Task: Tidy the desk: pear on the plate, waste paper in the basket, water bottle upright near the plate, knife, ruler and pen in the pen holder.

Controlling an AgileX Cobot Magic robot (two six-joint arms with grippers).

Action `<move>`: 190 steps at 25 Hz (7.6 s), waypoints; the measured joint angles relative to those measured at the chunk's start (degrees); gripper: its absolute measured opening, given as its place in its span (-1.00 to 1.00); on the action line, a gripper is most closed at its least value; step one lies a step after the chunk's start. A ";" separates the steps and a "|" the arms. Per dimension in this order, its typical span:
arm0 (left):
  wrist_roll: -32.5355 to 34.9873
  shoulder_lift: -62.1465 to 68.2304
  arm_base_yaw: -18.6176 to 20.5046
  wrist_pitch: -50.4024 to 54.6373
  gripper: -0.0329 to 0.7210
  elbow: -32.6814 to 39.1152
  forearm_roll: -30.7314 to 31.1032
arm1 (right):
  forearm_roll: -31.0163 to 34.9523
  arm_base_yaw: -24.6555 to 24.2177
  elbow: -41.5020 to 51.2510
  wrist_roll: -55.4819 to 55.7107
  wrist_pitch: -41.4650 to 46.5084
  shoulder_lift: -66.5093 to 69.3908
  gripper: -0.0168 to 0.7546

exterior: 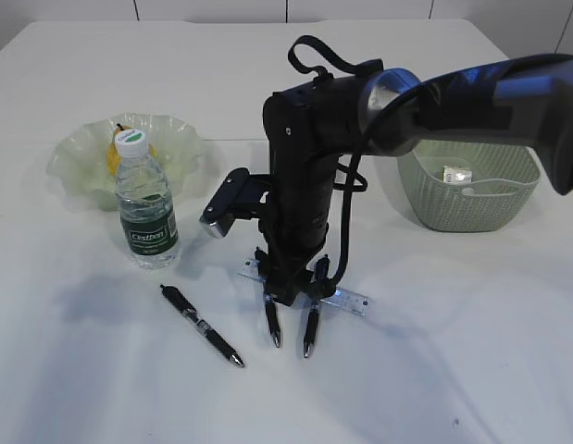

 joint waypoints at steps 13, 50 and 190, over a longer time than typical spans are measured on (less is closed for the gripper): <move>0.00 0.00 0.00 0.13 0.44 0.00 0.00 | -0.92 0.00 0.00 0.22 -0.23 0.42 0.22; 0.00 0.00 0.00 0.13 0.44 0.00 0.00 | -1.25 0.00 -5.80 3.24 2.36 1.34 -0.25; 0.00 0.00 0.00 3.62 0.32 0.00 0.00 | 3.39 -11.63 -18.67 29.52 11.39 -16.39 0.02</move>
